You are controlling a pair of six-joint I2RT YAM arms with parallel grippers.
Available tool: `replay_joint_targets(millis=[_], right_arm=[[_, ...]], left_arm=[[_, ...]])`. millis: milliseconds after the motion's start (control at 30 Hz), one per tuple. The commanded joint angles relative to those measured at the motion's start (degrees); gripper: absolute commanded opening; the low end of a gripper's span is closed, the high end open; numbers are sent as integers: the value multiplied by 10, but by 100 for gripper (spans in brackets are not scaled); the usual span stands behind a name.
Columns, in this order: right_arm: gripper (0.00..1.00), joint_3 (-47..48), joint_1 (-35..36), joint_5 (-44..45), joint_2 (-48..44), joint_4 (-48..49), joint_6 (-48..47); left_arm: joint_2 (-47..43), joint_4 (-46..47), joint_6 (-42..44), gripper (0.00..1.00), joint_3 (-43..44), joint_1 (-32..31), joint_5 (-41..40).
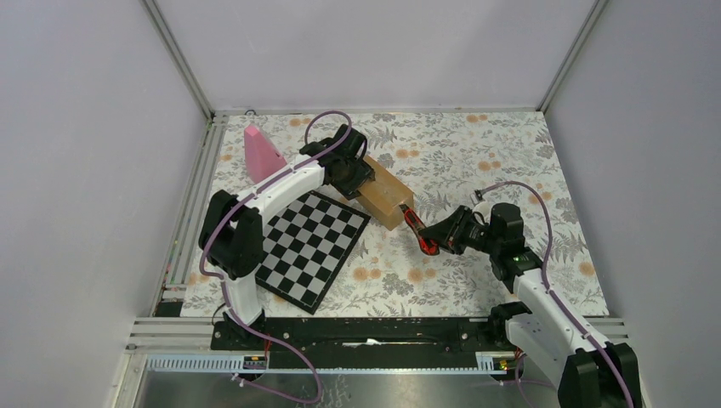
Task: Unpack the express box
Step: Cut the express box at the center of the board.
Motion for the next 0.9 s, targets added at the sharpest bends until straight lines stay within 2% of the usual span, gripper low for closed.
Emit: replay_joint_targets(millis=[0,867], right_arm=[[0,32,-15,-13,-5,2,-9],[0,34,-38,-11,8,24,-5]], left_arm=[[-31,3,6,1,-3,4,10],[-33,3,7,1,-4,4,12]])
